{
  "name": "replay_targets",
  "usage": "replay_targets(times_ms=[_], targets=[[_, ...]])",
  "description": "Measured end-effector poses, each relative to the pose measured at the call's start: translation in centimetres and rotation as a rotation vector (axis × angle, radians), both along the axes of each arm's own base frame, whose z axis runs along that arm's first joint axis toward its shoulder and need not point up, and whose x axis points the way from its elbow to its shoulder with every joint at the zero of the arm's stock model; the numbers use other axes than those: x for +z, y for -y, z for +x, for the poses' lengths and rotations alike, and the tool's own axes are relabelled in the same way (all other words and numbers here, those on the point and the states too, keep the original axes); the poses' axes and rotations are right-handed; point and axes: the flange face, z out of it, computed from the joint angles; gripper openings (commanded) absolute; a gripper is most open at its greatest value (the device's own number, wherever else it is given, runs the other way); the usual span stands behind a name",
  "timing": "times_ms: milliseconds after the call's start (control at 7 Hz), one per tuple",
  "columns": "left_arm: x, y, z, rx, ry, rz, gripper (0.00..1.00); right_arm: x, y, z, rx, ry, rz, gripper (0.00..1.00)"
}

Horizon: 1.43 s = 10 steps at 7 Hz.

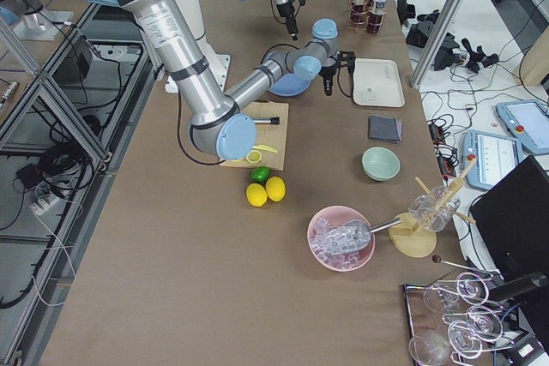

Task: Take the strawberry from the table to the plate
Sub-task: 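Carry the strawberry over the blue plate with the right gripper while the left arm withdraws, then lower the strawberry onto the plate and open the right gripper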

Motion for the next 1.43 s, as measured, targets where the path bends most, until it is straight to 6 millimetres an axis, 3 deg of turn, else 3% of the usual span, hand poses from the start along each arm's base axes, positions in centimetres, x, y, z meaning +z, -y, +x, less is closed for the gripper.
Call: replay_targets(times_ms=[429,714,1000,1286,1429], targets=[[2.2,5.2,-7.6,0.004,0.012,-0.041,0.98,-4.5,-6.9,-6.7,0.008,-0.021,-0.018,0.0],[4.4,6.9,-10.1,0.023,0.056,-0.033,0.98,-5.8,-11.5,-11.2,-0.012,-0.04,0.006,0.0],[8.5,7.5,-14.1,0.12,0.124,-0.013,0.98,-6.6,-14.3,-13.8,-0.024,-0.049,0.029,0.0],[10.6,7.6,-16.1,0.158,0.134,-0.03,0.98,-6.6,-15.6,-15.3,-0.038,-0.055,0.031,0.0],[11.0,7.7,-16.5,0.158,0.137,-0.035,0.98,-6.4,-15.8,-15.9,-0.043,-0.06,0.03,0.69]])
